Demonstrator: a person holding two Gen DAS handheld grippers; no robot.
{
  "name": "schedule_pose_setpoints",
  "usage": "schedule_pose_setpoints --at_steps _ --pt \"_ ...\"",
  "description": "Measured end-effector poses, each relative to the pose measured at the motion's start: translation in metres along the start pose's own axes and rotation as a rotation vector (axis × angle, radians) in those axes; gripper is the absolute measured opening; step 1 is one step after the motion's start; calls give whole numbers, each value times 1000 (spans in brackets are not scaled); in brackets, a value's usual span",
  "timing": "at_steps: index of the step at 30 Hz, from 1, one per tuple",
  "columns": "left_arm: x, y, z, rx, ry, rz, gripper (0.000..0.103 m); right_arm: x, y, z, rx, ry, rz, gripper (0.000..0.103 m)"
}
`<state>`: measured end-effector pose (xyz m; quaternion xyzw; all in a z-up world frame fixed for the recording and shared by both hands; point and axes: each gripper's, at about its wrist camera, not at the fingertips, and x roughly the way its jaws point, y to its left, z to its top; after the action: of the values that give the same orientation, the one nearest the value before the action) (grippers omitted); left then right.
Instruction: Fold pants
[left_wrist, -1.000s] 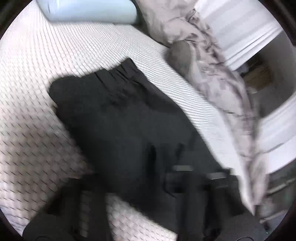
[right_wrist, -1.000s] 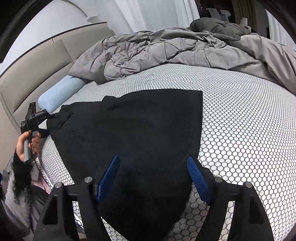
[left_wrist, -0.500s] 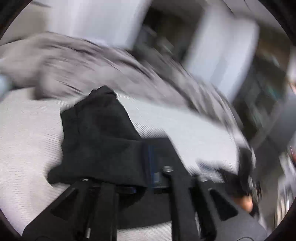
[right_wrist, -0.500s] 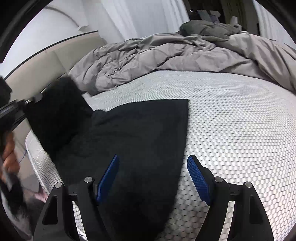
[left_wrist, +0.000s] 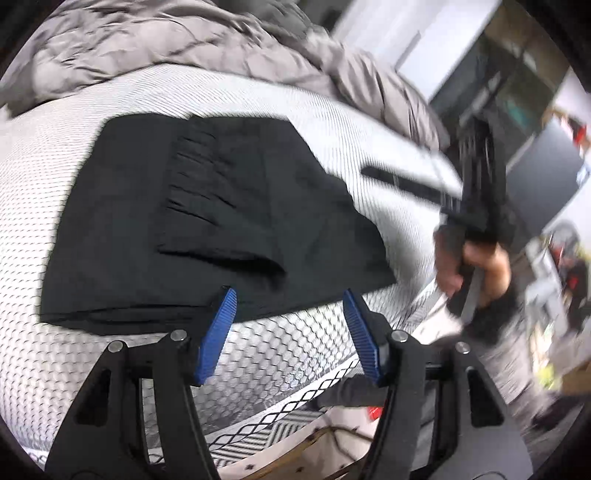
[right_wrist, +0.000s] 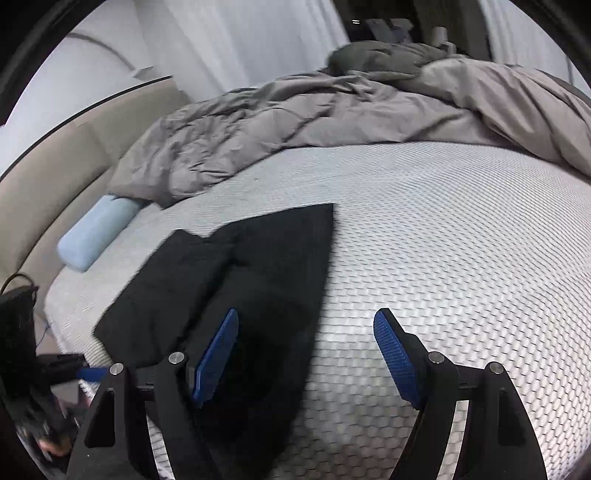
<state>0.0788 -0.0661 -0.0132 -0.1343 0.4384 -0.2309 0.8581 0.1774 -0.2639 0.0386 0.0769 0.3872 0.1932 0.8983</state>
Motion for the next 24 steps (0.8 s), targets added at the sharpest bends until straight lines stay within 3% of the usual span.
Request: schedule_pose_setpoints --at_steps 3,6,9,12,15,18,20,23,24 --pt "-20 14 15 -19 -70 69 62 1 14 -3 -32 23 63 78" --pt "-15 38 39 -8 -122 159 63 5 16 -7 -15 51 115 77" --pt "-13 79 54 -106 -177 232 63 7 27 -9 -21 64 147 77" --pt "-10 116 50 -191 -165 247 63 14 60 -13 -128 78 145 78" --pt "-3 136 49 -206 -131 325 63 27 107 -23 -263 100 162 78" --pt "14 146 48 -203 -89 312 63 41 149 -33 -373 112 184 78" --pt "16 151 49 -210 -87 294 63 57 175 -39 -456 120 153 78" --pt "20 158 52 -197 -81 289 65 82 192 -45 -507 138 -13 57" --pt "20 159 51 -200 -86 286 65 84 190 -44 -475 135 -22 48"
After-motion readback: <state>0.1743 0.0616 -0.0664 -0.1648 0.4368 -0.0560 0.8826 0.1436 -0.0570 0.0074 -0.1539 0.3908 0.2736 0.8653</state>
